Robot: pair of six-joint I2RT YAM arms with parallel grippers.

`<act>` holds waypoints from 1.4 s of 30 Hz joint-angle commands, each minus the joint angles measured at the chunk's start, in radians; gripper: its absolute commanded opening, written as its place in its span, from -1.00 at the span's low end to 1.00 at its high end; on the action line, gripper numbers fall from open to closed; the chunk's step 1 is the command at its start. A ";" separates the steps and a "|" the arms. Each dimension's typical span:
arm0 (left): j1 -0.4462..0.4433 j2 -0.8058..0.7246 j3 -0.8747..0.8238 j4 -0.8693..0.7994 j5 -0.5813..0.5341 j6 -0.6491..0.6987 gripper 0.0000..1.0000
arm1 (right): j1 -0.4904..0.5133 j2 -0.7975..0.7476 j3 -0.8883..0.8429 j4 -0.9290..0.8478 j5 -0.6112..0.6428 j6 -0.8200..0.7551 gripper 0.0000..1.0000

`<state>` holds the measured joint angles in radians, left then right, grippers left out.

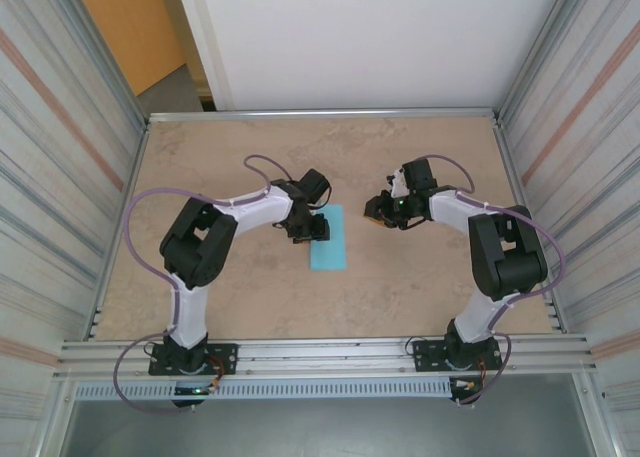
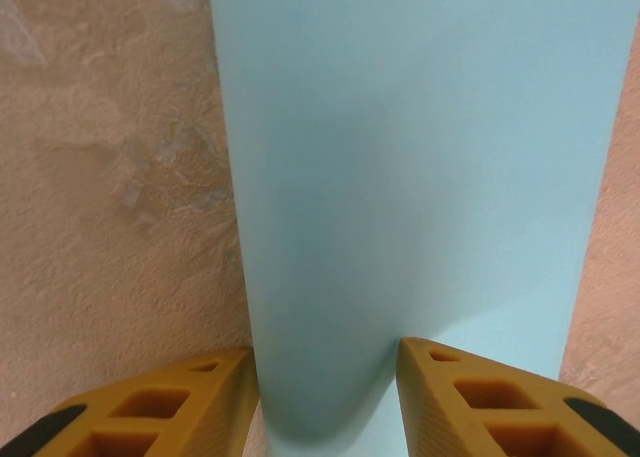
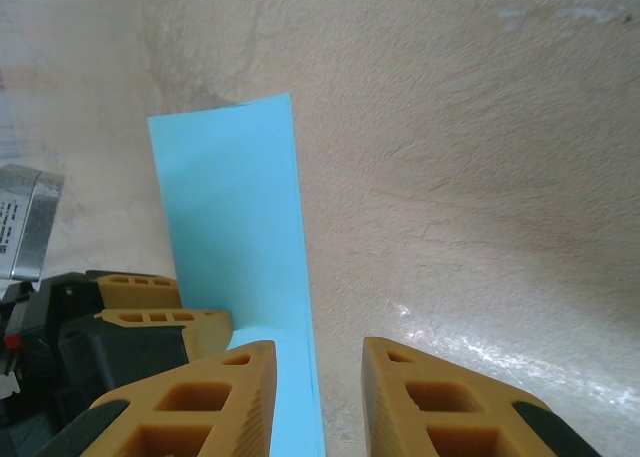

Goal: Fold a paper plane with a square sheet of paper (pick it up from the middle)
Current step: Hold the square sheet of paper at the center of the table.

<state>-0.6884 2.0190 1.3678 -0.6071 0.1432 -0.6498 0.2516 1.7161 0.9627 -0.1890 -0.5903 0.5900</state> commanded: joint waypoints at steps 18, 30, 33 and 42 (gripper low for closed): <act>-0.020 0.188 -0.029 -0.022 -0.005 -0.055 -0.08 | -0.010 0.041 0.006 -0.014 0.000 -0.024 -0.42; -0.020 0.205 -0.025 -0.029 0.001 -0.056 -0.08 | 0.032 0.049 0.008 0.032 -0.090 -0.042 -0.46; -0.020 0.206 -0.027 -0.029 -0.001 -0.054 -0.09 | 0.076 0.066 0.021 0.033 -0.105 -0.051 -0.51; -0.020 0.215 -0.028 -0.016 0.013 -0.048 -0.09 | 0.165 0.145 0.053 0.062 -0.143 -0.027 -0.74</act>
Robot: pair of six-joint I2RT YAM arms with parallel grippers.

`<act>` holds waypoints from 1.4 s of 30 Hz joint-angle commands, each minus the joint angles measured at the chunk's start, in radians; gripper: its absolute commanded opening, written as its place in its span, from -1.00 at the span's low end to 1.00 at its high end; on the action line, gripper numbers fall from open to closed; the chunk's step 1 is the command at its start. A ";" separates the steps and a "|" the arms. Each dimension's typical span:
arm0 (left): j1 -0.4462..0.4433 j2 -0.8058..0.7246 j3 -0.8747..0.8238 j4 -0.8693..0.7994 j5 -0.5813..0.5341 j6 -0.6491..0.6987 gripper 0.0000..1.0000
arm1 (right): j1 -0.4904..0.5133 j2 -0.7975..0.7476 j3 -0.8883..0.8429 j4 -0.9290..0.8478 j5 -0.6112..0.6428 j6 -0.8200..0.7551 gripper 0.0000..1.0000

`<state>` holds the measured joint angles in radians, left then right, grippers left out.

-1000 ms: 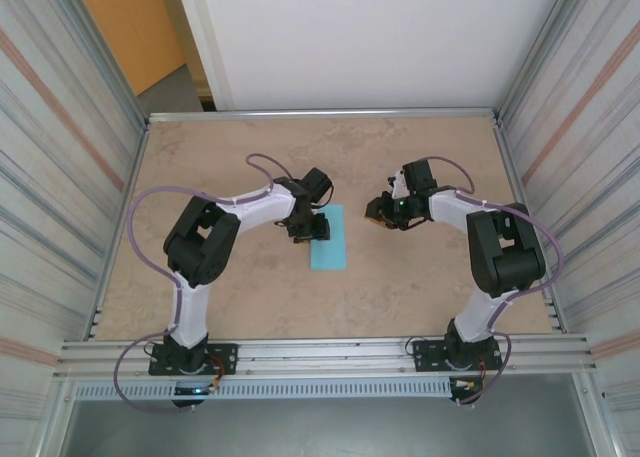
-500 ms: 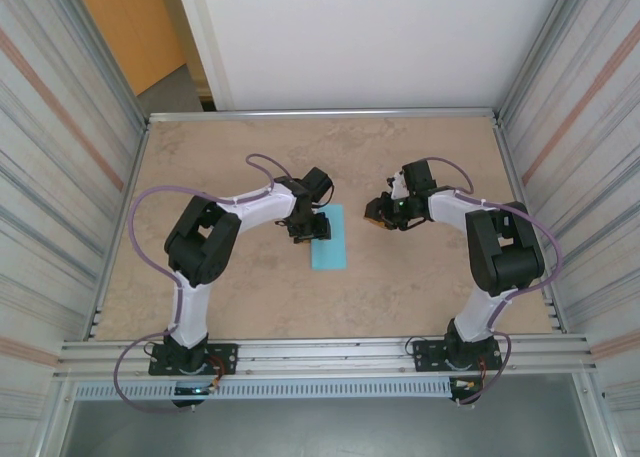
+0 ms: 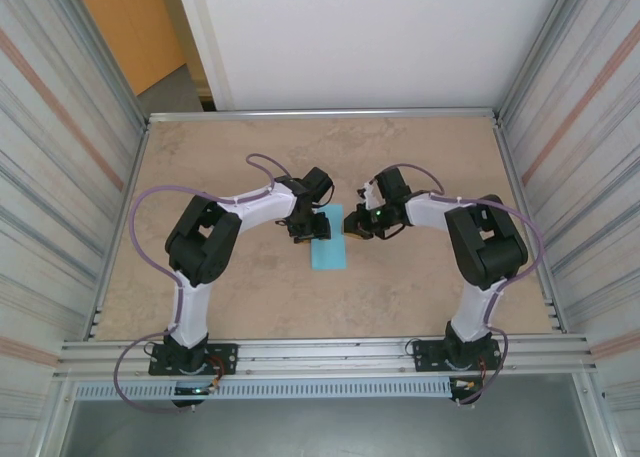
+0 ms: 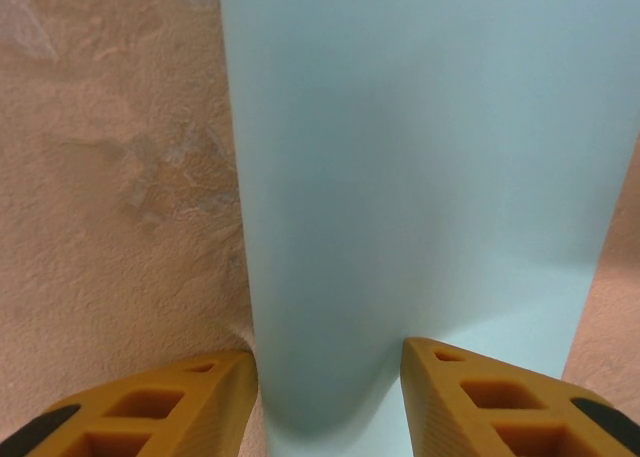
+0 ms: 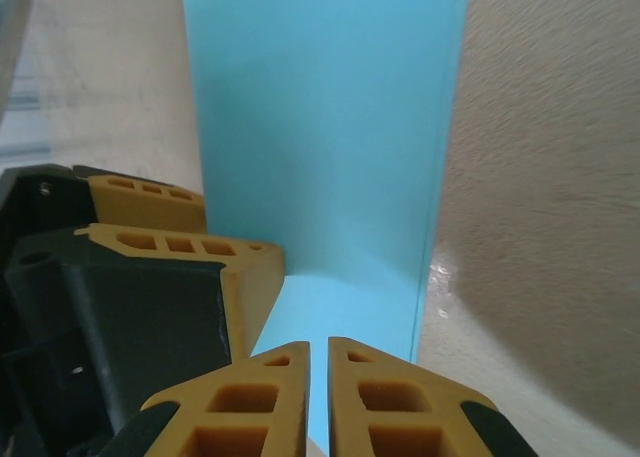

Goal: Fold a paper plane with a square sheet of paper (pick it up from the middle)
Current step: Hold the square sheet of paper at the center of the table.

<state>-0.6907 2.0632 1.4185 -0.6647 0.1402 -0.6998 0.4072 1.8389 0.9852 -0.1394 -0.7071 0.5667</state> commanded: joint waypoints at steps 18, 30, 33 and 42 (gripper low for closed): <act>-0.018 0.181 -0.073 0.050 0.032 0.036 -0.08 | 0.034 0.101 0.073 -0.005 -0.037 -0.008 -0.77; -0.018 0.188 -0.067 0.054 0.033 0.063 -0.08 | 0.036 0.129 0.078 -0.029 -0.019 -0.017 -0.77; -0.018 0.190 -0.067 0.053 0.033 0.063 -0.08 | 0.036 0.133 0.079 -0.037 -0.010 -0.019 -0.77; -0.018 0.170 -0.067 0.053 0.024 0.057 -0.09 | 0.037 0.165 0.064 -0.094 0.067 -0.031 -0.79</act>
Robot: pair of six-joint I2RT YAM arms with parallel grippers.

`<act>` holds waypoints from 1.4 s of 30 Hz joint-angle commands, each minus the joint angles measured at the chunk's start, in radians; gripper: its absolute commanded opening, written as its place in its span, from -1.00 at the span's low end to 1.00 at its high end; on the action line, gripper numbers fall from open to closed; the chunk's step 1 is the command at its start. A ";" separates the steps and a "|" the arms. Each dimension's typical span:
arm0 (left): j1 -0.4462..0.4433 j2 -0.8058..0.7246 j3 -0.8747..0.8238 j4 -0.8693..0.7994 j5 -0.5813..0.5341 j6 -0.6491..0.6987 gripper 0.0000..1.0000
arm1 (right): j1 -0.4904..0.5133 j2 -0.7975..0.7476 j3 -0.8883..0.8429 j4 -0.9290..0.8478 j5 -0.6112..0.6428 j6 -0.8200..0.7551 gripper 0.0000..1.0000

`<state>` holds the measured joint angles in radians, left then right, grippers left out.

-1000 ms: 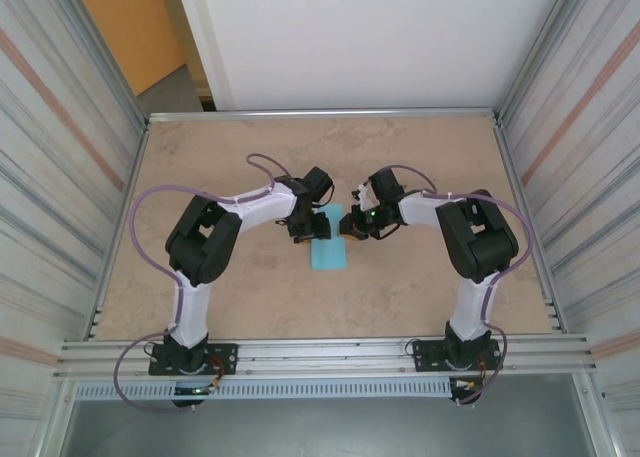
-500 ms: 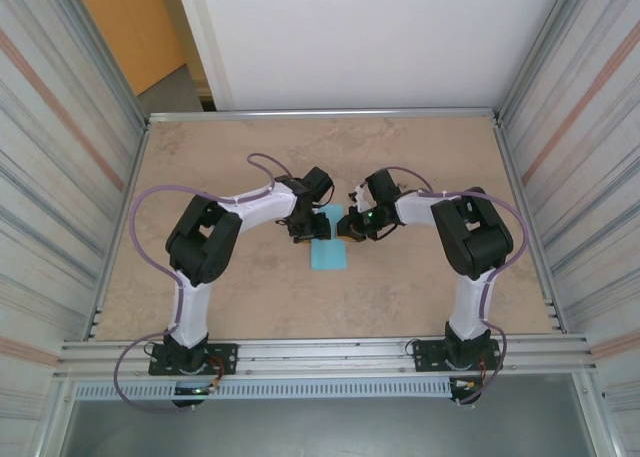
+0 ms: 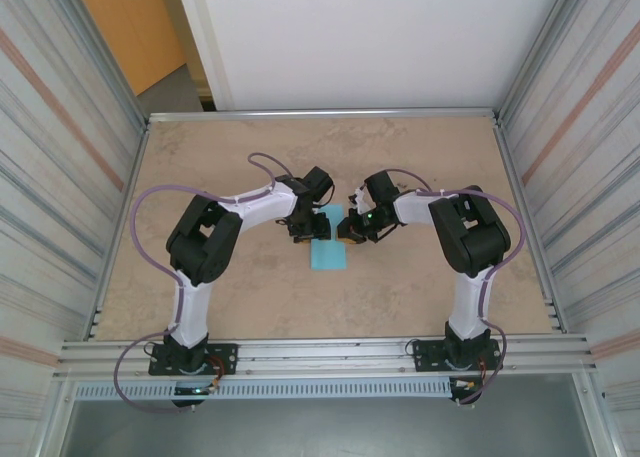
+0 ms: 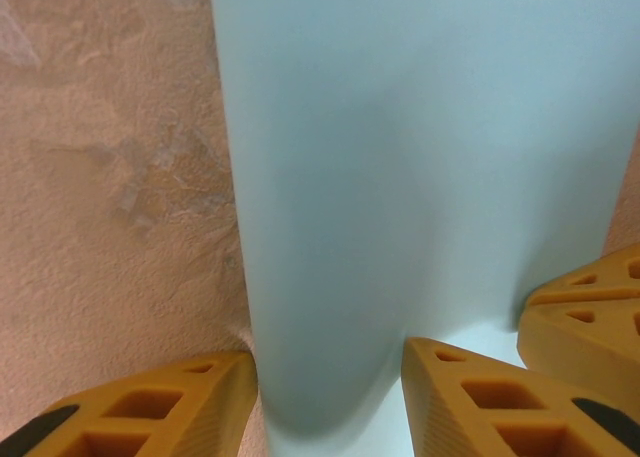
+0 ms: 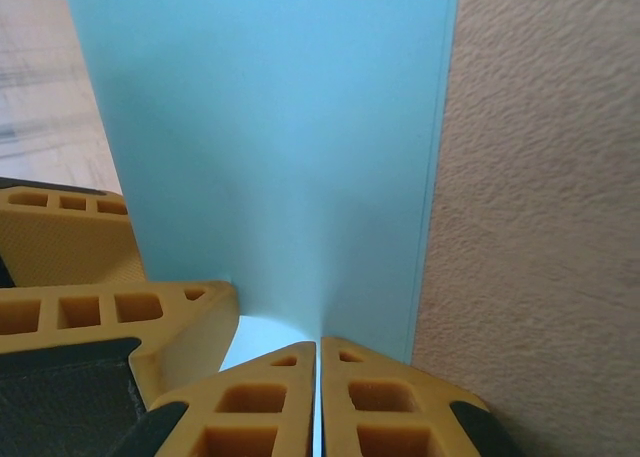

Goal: Fold a paper plane with a square sheet of paper (pick it up from the middle)
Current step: Hold the square sheet of paper at the center of the table, then first fold the square sheet of paper in half at the center of the table.

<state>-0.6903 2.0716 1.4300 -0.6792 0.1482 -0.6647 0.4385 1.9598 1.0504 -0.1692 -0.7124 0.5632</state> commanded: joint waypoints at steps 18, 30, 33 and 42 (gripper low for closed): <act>0.010 -0.363 -0.178 0.168 -0.017 0.026 -0.11 | -0.010 0.131 -0.049 -0.131 0.175 -0.026 -0.86; 0.028 -0.188 -0.176 0.353 0.276 -0.032 -0.64 | -0.012 0.129 -0.047 -0.144 0.208 -0.042 -0.88; 0.029 -0.145 -0.156 0.346 0.291 -0.042 -0.72 | -0.011 0.130 -0.048 -0.147 0.206 -0.040 -0.88; 0.036 -0.091 -0.159 0.343 0.303 -0.036 -0.79 | -0.003 0.144 -0.046 -0.149 0.218 -0.036 -0.90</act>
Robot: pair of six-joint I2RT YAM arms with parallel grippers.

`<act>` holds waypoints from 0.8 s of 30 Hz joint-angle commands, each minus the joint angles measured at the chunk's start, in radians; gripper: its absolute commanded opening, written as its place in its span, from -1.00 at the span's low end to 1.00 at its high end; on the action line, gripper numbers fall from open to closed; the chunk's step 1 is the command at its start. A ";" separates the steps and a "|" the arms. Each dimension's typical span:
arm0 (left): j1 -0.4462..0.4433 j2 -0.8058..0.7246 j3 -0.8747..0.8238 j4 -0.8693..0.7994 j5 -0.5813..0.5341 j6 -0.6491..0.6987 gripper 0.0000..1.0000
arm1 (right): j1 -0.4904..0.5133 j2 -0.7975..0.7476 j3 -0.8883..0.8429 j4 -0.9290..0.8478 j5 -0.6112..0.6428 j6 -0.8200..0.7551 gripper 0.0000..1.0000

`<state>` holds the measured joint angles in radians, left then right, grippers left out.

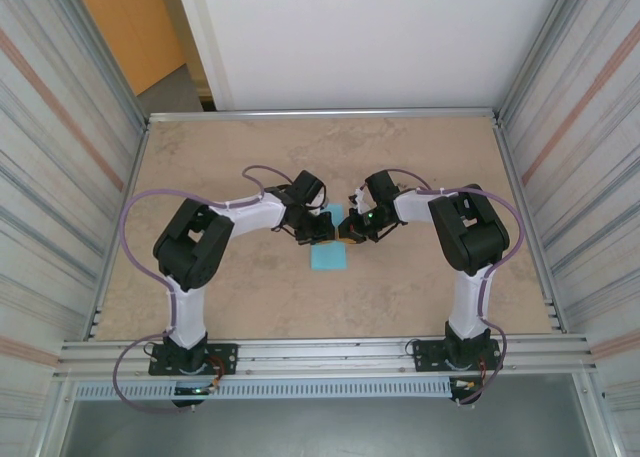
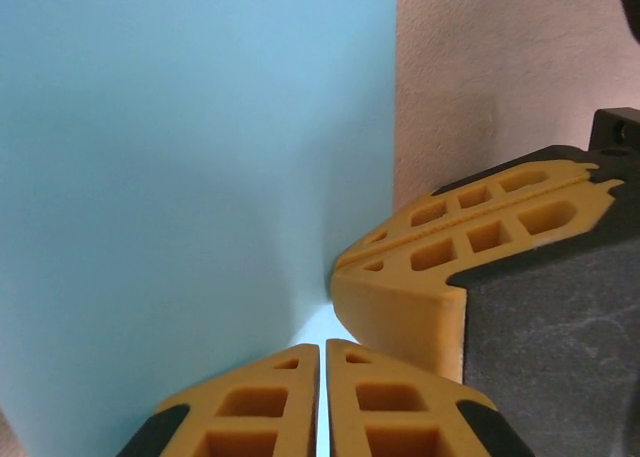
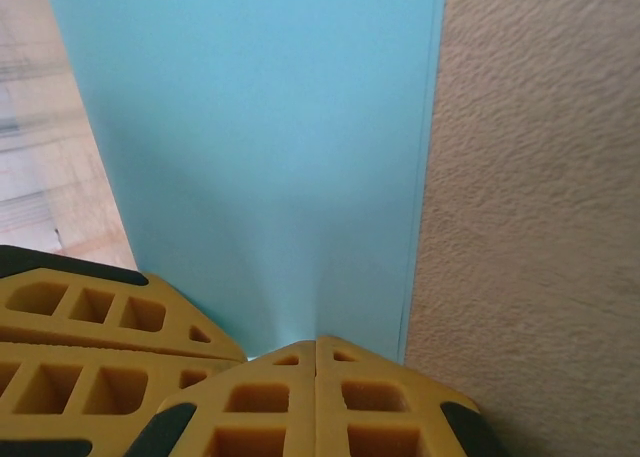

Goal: Fold a paper plane with a square sheet of paper (pick it up from the middle)
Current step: First fold the square sheet of paper in half at the center of the table.

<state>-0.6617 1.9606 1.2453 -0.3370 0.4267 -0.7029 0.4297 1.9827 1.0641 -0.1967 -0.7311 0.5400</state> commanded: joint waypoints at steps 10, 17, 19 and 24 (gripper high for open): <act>0.053 0.031 -0.032 0.002 0.020 0.020 -0.79 | 0.005 0.143 -0.051 -0.143 0.264 -0.018 -0.90; 0.115 -0.027 -0.156 0.019 0.050 0.038 -0.77 | -0.001 0.154 -0.045 -0.168 0.288 -0.024 -0.90; 0.141 -0.057 -0.201 0.026 0.058 0.044 -0.78 | -0.004 0.156 -0.043 -0.172 0.290 -0.026 -0.90; 0.211 -0.160 -0.281 0.029 0.060 0.062 -0.78 | -0.005 0.154 -0.042 -0.173 0.290 -0.028 -0.90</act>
<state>-0.4900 1.8580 1.0119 -0.2310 0.5236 -0.6727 0.4297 2.0022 1.0897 -0.2440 -0.7269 0.5365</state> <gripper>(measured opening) 0.113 0.064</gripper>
